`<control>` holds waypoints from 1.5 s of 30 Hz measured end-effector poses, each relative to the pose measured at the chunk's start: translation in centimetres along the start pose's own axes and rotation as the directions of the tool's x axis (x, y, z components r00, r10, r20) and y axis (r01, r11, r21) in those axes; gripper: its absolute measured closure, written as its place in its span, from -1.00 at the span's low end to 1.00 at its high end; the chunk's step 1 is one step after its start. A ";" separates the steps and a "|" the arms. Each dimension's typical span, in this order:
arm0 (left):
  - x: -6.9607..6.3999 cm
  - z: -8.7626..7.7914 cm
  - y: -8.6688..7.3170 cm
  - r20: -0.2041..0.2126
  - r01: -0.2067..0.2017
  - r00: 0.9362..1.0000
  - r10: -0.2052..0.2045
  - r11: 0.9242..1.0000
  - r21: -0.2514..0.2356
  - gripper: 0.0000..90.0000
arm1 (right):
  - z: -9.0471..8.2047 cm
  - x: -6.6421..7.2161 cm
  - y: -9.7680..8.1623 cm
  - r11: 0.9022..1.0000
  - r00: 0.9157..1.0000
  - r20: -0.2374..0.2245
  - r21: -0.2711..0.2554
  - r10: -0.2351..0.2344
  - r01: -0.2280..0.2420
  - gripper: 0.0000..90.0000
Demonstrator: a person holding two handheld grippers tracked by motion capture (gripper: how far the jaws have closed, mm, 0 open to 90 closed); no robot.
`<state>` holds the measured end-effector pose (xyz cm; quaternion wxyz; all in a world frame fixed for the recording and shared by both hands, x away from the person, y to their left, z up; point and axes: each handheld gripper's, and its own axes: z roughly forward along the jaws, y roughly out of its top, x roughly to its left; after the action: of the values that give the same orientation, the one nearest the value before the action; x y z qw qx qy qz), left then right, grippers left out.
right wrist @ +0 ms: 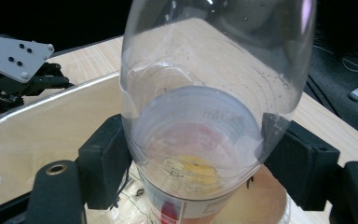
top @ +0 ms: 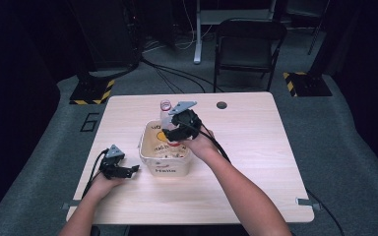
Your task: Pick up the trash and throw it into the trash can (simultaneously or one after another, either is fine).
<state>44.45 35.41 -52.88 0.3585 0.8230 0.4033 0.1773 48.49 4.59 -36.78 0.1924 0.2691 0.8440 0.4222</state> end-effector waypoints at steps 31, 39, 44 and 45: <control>0.0 0.0 0.0 0.001 0.001 1.000 -0.001 1.000 0.001 -0.73 | 2.3 0.5 -2.9 0.999 1.000 0.010 0.039 0.026 -0.026 -0.44; 0.0 0.0 0.0 0.000 0.000 1.000 0.000 1.000 0.000 -0.73 | 2.6 0.4 -3.3 0.999 1.000 0.005 0.049 0.021 -0.021 -0.44; 0.0 0.0 0.0 0.000 0.000 1.000 0.000 1.000 0.000 -0.73 | 2.6 0.4 -3.5 0.998 1.000 0.006 0.059 0.027 -0.027 -0.45; 0.0 0.0 0.0 0.000 0.000 1.000 0.000 1.000 0.000 -0.73 | 2.6 0.2 -3.5 0.998 1.000 0.005 0.055 0.021 -0.021 -0.45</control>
<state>44.45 35.41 -52.88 0.3585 0.8231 0.4032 0.1774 48.72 4.56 -41.14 0.1823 0.2842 0.8521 0.4000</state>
